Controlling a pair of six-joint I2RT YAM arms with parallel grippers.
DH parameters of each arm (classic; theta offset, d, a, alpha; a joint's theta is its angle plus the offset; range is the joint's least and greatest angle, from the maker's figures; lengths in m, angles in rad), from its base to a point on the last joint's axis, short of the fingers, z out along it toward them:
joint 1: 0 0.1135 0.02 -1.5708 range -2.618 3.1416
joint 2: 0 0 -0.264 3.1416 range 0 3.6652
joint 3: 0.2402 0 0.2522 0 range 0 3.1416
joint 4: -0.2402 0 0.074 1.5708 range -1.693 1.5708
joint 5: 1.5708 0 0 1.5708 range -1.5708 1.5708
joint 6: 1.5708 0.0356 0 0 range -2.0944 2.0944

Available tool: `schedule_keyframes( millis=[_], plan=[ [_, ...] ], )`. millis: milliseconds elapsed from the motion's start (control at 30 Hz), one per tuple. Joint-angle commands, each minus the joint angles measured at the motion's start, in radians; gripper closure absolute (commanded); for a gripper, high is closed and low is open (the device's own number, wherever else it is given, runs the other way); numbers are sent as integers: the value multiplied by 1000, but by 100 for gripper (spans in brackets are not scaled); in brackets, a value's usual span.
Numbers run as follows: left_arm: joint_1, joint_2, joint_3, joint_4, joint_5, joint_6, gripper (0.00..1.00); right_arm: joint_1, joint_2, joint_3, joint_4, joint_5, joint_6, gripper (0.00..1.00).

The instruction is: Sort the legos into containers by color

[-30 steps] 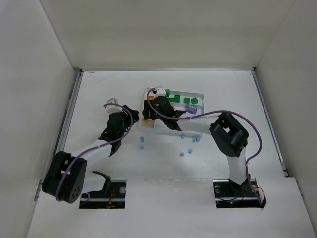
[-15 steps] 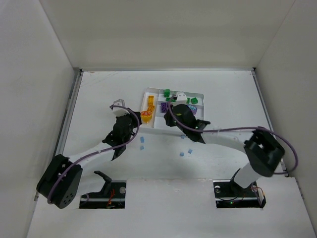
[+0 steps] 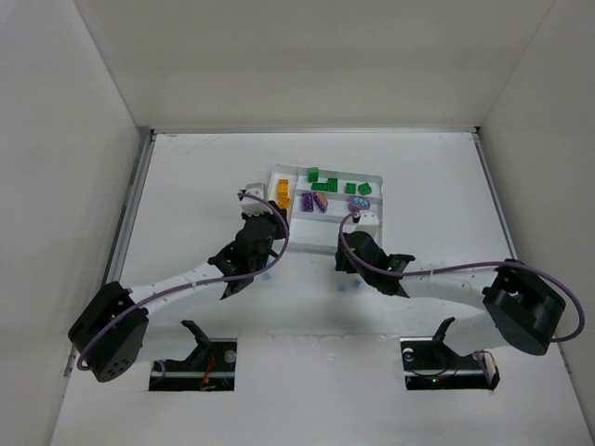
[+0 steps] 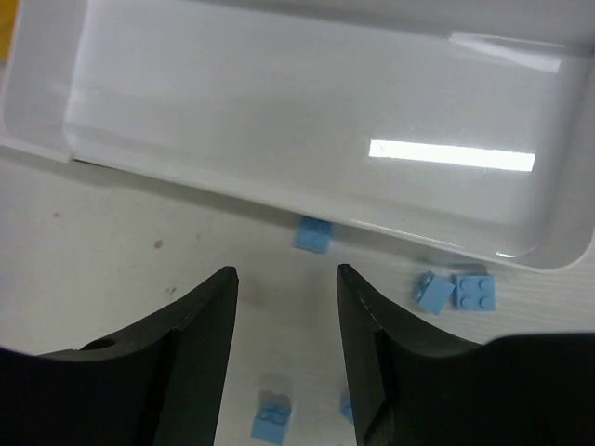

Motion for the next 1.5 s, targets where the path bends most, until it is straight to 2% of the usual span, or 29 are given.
schedule_keyframes(
  millis=[0, 233, 400, 567, 733, 867, 1000, 1267, 1467],
  plan=[
    [15, 8, 28, -22, -38, 28, 77, 3, 38, 29, 28, 78, 34, 47],
    [58, 54, 39, -66, -38, 17, 77, 6, 131, 53, 51, 107, 69, 50],
    [55, 71, 51, -106, -31, 40, 65, 6, 177, 59, 83, 124, 68, 58],
    [17, 50, 47, -140, -44, 66, 58, 6, 202, 57, 98, 153, 68, 67],
    [-31, 12, 1, -288, -80, 3, 54, 6, 200, 33, 129, 151, 60, 68],
    [-75, -48, -31, -411, -120, -64, 50, 6, 188, 14, 144, 148, 60, 79],
    [-100, -111, -62, -512, -135, -122, 46, 35, 109, -13, 132, 145, 56, 80],
    [-175, -145, -57, -746, -156, -274, 45, 84, -83, -15, 49, 135, 39, 79],
    [-187, -75, -62, -743, -160, -328, 44, -37, -36, 37, 173, 86, -85, 79]
  ],
)
